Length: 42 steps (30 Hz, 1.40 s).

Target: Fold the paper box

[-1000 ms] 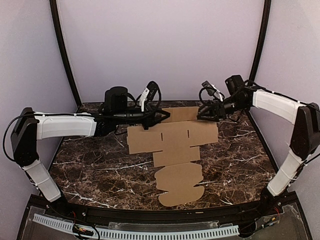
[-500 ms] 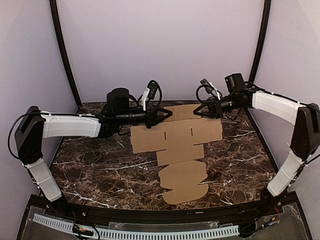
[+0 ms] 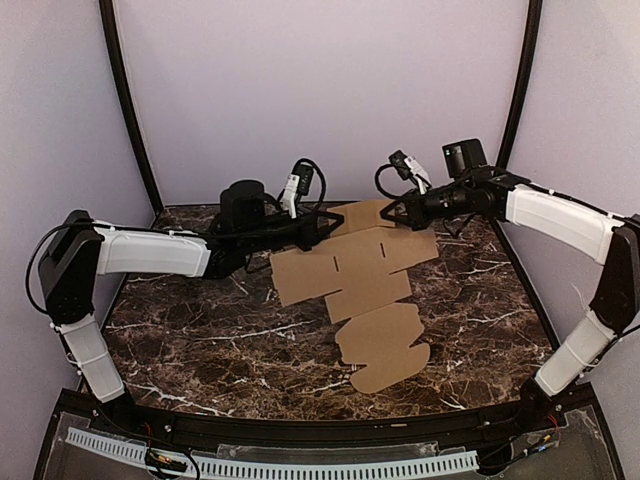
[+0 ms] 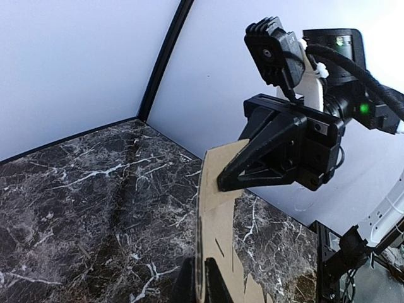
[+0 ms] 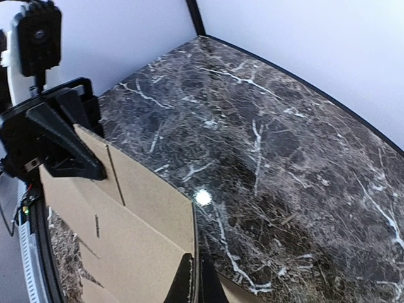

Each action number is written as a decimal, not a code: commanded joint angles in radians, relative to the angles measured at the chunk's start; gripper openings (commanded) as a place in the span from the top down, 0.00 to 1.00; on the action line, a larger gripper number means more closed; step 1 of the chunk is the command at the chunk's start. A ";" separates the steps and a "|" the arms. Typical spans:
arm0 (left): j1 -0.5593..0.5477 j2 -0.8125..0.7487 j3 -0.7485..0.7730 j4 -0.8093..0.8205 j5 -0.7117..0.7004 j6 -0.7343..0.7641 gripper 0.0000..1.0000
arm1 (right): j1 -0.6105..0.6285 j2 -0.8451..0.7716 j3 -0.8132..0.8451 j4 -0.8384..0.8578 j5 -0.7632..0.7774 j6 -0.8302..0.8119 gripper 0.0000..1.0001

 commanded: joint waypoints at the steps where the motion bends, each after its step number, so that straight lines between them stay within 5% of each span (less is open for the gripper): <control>1: -0.023 0.033 0.030 0.024 -0.118 -0.054 0.99 | 0.045 0.002 0.025 0.031 0.232 0.078 1.00; 8: -0.018 -0.011 0.023 -0.077 -0.108 0.058 0.99 | -0.051 -0.057 0.078 -0.095 0.100 0.024 0.84; 11: 0.009 -0.047 0.010 -0.112 0.006 0.113 0.99 | -0.152 -0.125 0.070 -0.144 -0.092 -0.080 0.66; 16: 0.023 -0.067 0.028 -0.144 0.196 0.198 0.99 | -0.222 -0.197 0.022 -0.150 -0.198 -0.275 0.51; 29: 0.022 -0.085 0.015 -0.049 0.294 0.164 0.99 | -0.219 0.031 0.105 -0.197 -0.275 -0.342 0.53; 42: 0.022 -0.037 0.038 0.000 0.266 0.108 0.99 | -0.136 -0.023 0.052 -0.246 -0.447 -0.427 0.49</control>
